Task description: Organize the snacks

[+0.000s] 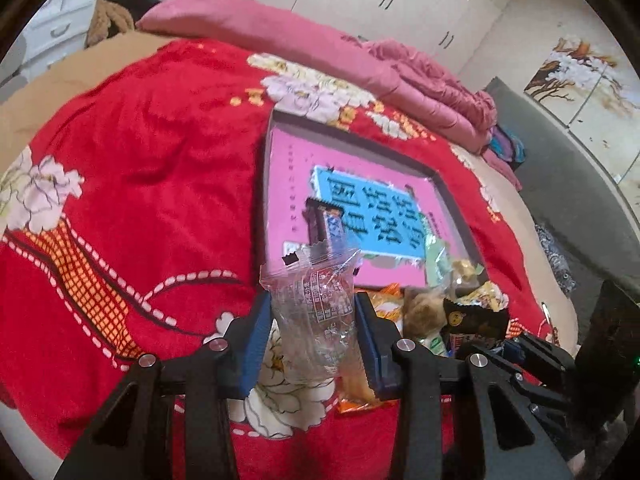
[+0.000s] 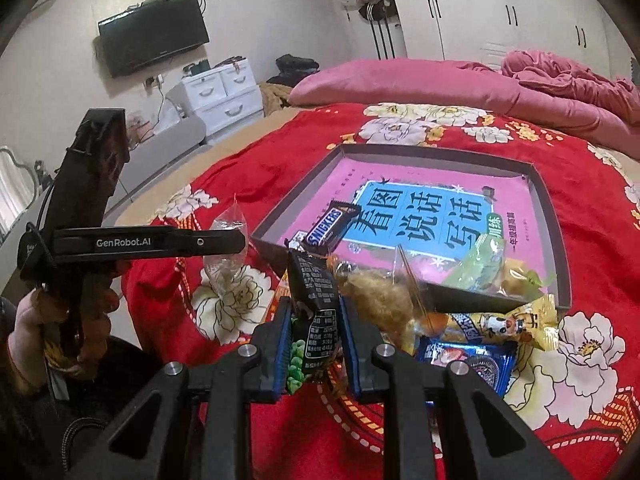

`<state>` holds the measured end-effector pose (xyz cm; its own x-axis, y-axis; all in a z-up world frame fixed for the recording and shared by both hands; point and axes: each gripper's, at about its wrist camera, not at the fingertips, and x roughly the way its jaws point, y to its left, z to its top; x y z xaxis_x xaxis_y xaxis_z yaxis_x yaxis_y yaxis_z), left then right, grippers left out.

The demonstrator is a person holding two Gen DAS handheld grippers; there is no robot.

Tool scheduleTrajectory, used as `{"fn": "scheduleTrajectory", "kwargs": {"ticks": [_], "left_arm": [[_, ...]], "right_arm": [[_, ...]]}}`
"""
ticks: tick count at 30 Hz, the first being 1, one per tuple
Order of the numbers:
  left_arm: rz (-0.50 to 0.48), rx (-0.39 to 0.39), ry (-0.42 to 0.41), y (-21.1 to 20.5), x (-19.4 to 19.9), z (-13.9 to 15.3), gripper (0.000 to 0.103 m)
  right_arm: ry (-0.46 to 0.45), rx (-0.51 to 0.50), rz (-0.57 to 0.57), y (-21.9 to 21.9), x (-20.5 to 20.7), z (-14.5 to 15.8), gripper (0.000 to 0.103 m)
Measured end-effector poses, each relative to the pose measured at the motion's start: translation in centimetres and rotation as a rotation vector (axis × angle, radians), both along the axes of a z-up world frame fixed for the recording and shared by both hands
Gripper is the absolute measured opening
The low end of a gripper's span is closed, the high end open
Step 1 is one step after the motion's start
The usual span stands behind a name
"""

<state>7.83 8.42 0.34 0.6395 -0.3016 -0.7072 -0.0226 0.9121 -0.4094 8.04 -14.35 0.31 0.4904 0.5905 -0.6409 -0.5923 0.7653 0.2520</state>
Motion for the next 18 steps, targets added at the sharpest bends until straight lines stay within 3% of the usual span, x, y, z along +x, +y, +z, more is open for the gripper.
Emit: {"fn": "scheduleTrajectory", "kwargs": {"ticks": [4,10,18], "left_arm": [[0.002,-0.007,-0.011,-0.5,0.2,0.3,0.042],[-0.010,0.056,-0.059,-1.8,0.2,1.2,0.043],[-0.001,0.057,-0.092,-1.9,0.2,1.7,0.043]], "right_arm": [[0.006,0.014,-0.003,0.1,0.2,0.1,0.023],[-0.005,0.023,-0.006,0.0,0.2,0.4,0.023],[-0.019,0.062,-0.056,-1.1,0.8,1.0,0.023]]}}
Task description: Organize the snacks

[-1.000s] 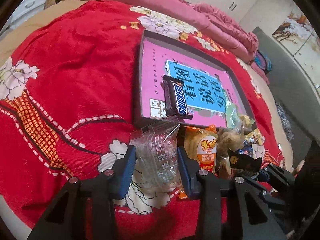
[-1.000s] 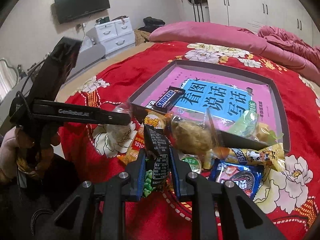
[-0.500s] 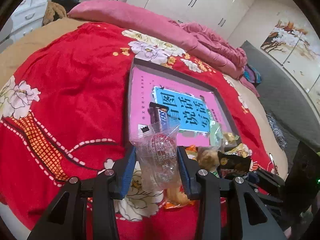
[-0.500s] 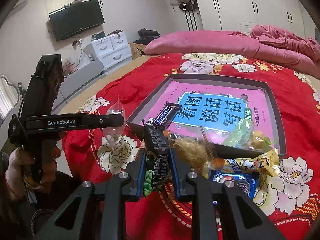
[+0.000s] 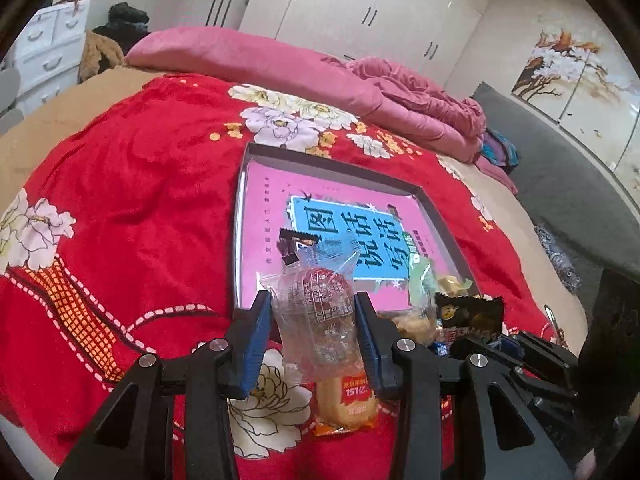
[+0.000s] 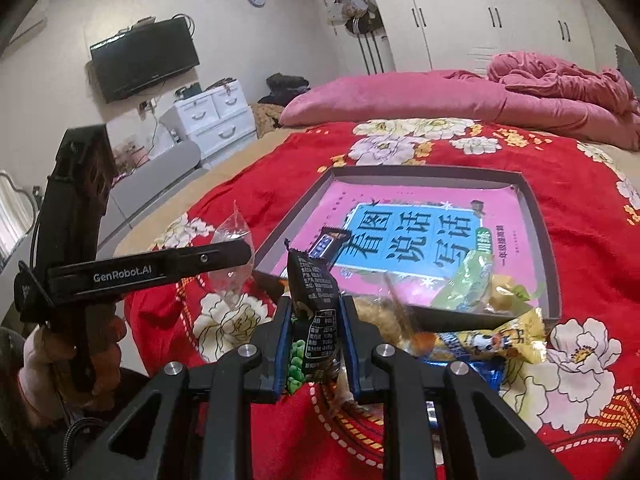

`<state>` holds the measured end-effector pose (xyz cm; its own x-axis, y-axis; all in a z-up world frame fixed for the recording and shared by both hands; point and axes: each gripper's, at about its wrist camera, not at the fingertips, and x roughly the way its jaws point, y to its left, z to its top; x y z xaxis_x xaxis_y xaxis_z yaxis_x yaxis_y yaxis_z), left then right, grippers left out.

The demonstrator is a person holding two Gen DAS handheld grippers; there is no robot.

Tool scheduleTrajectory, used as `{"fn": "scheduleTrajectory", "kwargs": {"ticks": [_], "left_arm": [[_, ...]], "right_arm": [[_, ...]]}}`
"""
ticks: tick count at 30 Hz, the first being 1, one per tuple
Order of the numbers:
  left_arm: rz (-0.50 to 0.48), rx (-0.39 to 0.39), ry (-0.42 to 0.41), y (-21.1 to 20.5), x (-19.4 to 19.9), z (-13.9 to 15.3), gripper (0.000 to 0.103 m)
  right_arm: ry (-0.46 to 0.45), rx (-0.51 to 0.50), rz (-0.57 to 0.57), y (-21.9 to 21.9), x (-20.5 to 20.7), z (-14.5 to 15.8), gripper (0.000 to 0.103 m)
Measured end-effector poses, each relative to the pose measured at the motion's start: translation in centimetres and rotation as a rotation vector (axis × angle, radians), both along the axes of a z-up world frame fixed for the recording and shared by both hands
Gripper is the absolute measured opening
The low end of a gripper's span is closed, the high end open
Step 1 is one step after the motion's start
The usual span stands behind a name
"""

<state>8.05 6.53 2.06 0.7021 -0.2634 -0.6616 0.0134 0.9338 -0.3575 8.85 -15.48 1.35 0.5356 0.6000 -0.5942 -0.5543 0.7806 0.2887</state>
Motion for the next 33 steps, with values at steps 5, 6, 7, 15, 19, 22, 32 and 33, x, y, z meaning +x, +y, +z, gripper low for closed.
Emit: {"fn": "scheduleTrajectory", "kwargs": {"ticks": [5,6,7,15,19,22,32,33], "left_arm": [[0.020,-0.044,0.004,0.4,0.2,-0.1,0.042],[0.024,-0.052,0.006,0.5,0.3,-0.1,0.042],[0.029,-0.053,0.006,0.5,0.4,-0.1,0.043],[0.042,-0.042,-0.007,0.2,1.0,0.0,0.042],[0.050,-0.005,-0.024,-0.2,1.0,0.2,0.042],[0.058,0.022,-0.035,-0.3,1.1,0.4,0.043],[0.079,0.030,-0.016,0.1,2.4,-0.4,0.043],[0.080,0.030,-0.016,0.2,2.5,-0.4,0.043]], "right_arm": [[-0.006,0.018,-0.037,-0.8,0.5,0.4,0.023],[-0.007,0.022,-0.041,-1.0,0.5,0.4,0.023],[-0.008,0.028,-0.048,-1.1,0.6,0.5,0.023],[-0.012,0.046,-0.078,-2.0,1.2,1.0,0.023],[-0.020,0.053,-0.089,-2.4,1.3,1.2,0.023],[-0.022,0.062,-0.098,-2.7,1.5,1.3,0.023],[-0.021,0.083,-0.143,-4.2,2.5,1.6,0.023],[-0.022,0.085,-0.147,-4.3,2.6,1.6,0.023]]}}
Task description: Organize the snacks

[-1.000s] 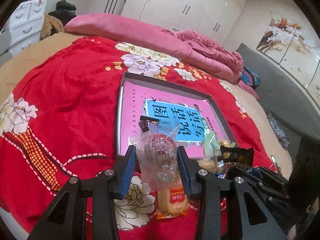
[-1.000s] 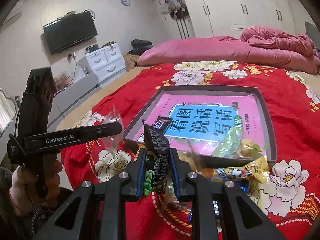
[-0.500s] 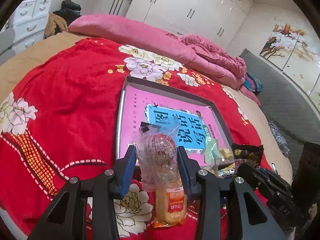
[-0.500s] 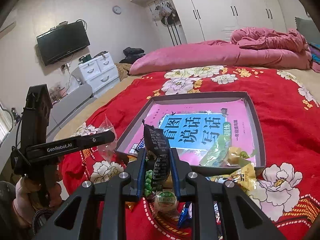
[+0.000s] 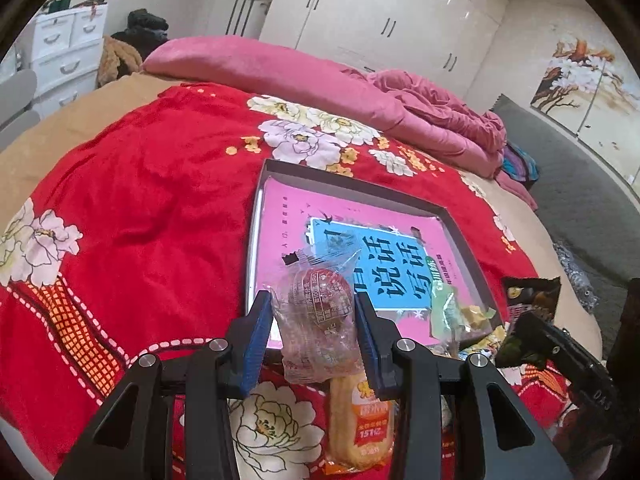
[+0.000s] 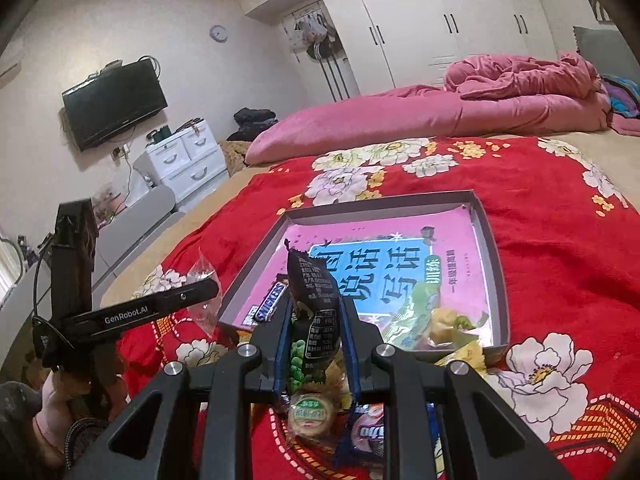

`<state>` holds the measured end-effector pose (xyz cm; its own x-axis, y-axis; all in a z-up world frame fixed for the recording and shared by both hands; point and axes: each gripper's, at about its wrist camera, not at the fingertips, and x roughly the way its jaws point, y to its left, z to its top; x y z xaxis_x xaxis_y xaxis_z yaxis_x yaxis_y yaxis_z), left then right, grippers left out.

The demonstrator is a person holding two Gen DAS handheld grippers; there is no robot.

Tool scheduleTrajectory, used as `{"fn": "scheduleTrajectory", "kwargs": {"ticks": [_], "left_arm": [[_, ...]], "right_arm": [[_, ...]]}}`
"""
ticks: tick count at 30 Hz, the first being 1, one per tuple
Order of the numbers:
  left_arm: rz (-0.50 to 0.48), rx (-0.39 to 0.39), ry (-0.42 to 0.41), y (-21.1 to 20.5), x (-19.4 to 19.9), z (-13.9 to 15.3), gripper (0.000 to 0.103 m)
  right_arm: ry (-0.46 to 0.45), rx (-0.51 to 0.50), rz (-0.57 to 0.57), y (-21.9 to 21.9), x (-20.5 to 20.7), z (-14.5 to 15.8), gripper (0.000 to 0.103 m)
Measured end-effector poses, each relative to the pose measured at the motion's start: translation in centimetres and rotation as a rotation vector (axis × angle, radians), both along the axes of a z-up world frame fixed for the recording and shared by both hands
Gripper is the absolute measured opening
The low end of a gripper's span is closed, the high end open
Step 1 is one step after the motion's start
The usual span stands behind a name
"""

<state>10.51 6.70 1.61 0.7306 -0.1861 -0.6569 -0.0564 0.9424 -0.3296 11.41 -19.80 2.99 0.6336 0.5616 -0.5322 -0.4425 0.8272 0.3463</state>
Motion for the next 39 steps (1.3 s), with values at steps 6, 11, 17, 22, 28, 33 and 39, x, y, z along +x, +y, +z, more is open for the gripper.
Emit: {"fn": "scheduleTrajectory", "kwargs": {"ticks": [6,11,17,22,28,33,39], "left_arm": [[0.011,0.009,0.003,0.3,0.5,-0.2,0.043],[0.019,0.030,0.004,0.3,1.0,-0.3,0.043],[0.022,0.058,0.014,0.1,1.7,-0.6,0.043],[0.021,0.068,0.028,0.0,2.1,-0.9,0.043],[0.010,0.076,0.046,-0.3,2.6,-1.3,0.042],[0.004,0.092,0.059,-0.7,2.9,-1.7,0.042],[-0.001,0.100,0.070,-0.9,3.3,-2.0,0.042]], "right_arm": [[-0.004,0.013,-0.038,-1.3,0.7,0.3,0.024],[-0.009,0.018,-0.071,-2.3,1.3,0.5,0.023],[-0.004,0.030,-0.108,-3.6,2.0,0.5,0.023],[-0.001,0.026,-0.137,-4.3,2.6,0.5,0.023],[0.002,0.024,-0.162,-4.7,2.9,0.5,0.024],[0.014,0.018,-0.173,-4.8,3.2,0.3,0.024],[0.023,0.019,-0.187,-5.1,3.5,0.1,0.023]]}}
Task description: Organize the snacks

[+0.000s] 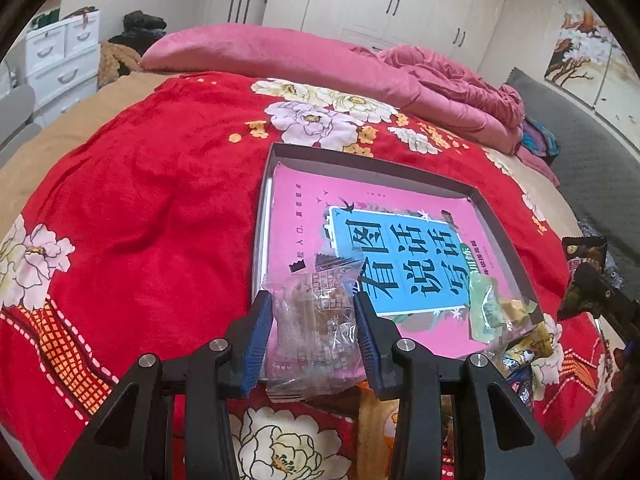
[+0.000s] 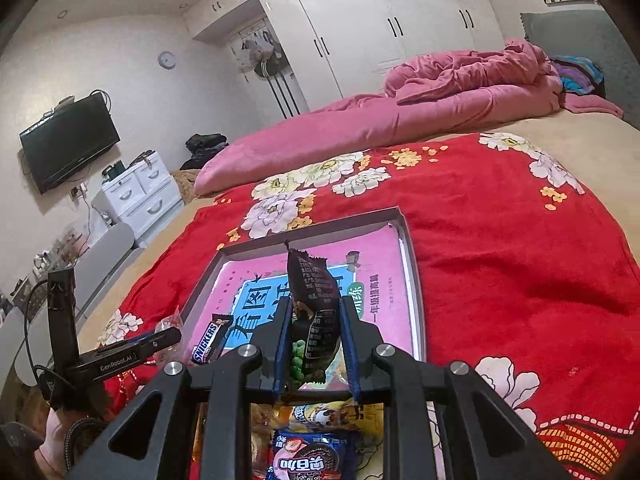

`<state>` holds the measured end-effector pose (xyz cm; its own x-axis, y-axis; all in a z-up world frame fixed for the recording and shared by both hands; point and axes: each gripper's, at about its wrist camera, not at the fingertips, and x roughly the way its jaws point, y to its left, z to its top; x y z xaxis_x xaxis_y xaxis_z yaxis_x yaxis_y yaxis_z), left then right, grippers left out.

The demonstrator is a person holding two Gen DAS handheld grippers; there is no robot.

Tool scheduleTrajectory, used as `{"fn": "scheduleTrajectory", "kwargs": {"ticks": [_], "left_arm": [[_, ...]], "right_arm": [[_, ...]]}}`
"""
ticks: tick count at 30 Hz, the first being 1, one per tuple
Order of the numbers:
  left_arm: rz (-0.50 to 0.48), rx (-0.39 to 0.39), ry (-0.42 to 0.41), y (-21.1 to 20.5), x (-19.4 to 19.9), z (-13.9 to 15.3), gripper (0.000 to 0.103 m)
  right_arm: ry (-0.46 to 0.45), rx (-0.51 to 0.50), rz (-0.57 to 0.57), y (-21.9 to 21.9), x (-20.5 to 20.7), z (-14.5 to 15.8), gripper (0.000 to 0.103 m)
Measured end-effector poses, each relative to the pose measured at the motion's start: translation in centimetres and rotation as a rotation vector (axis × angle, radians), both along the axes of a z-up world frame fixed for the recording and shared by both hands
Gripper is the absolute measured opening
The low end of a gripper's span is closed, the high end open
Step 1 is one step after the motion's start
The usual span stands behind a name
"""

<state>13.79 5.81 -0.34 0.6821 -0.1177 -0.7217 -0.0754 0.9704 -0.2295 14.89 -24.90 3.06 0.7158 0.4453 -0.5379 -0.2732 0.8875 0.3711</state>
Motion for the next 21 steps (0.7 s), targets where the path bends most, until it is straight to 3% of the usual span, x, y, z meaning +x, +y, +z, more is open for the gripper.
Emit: {"fn": "scheduleTrajectory", "kwargs": {"ticks": [21], "left_arm": [[-0.027,0.015,0.033,-0.9,1.4,-1.2,0.042]], "right_arm": [[0.062,-0.008,-0.064,-0.8,1.4,-1.4,0.024]]}}
